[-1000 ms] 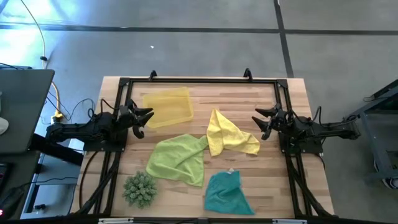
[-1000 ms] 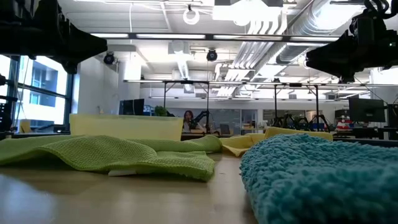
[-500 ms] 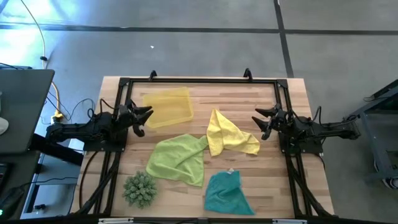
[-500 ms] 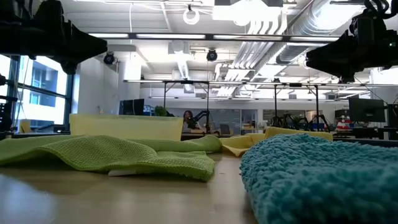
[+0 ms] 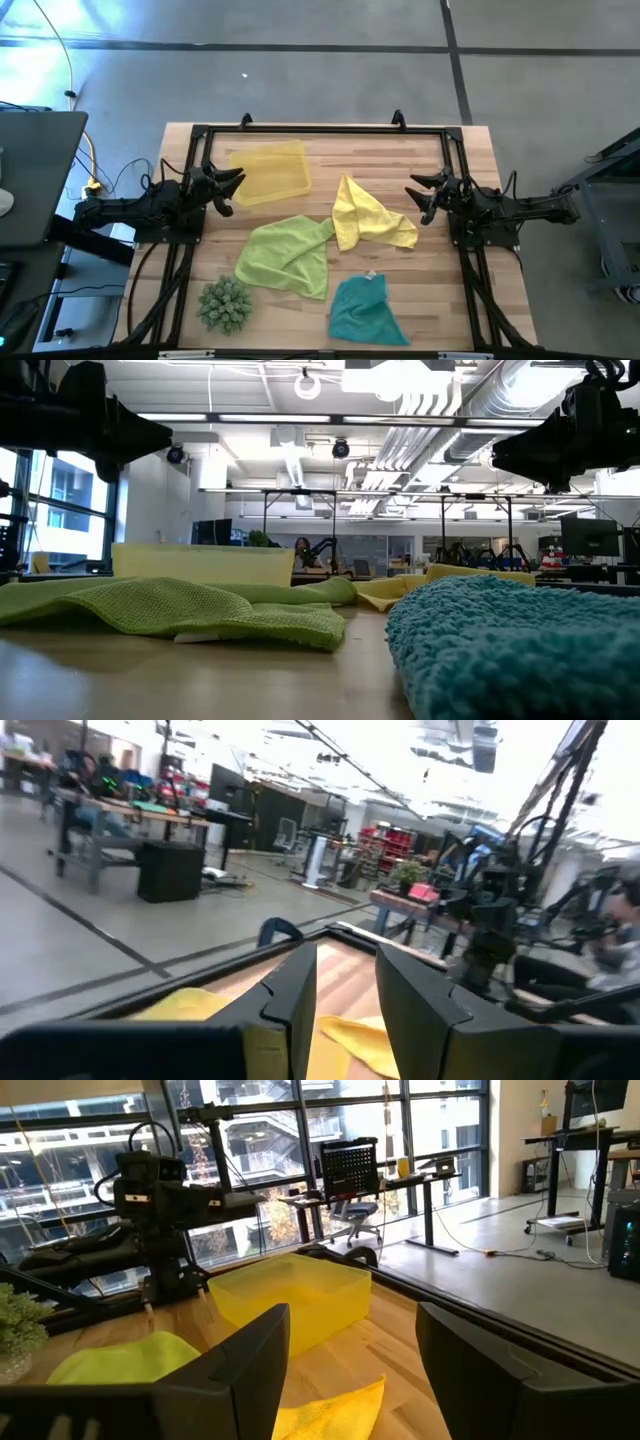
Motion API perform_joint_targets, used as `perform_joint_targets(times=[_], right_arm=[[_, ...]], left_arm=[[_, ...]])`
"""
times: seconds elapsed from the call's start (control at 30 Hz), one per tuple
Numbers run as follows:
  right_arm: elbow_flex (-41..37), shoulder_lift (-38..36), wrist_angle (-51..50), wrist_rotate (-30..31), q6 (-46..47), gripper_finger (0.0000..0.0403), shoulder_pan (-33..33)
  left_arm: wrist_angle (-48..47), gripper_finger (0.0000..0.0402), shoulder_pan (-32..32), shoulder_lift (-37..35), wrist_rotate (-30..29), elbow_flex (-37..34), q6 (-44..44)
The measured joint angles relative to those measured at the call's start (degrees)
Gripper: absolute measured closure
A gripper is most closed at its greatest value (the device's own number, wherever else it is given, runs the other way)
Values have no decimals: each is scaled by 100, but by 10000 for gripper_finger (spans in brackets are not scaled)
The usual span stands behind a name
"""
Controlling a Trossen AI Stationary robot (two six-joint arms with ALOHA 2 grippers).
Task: Roll microfiber towels into tight, uniform cylinder then place into a basket
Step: Adjust the green microfiber towel
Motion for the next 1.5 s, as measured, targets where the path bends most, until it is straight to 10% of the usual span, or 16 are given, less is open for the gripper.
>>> perform_joint_targets(times=[0.67,1.5], right_arm=[[1,-2,717,1093,-1434,192,-33],[217,811,3168,-590,-2160,192,-621]], left_arm=[[1782,304,-2,497,611,2,647],[1972,304,-2,3930,1904,2235,826]])
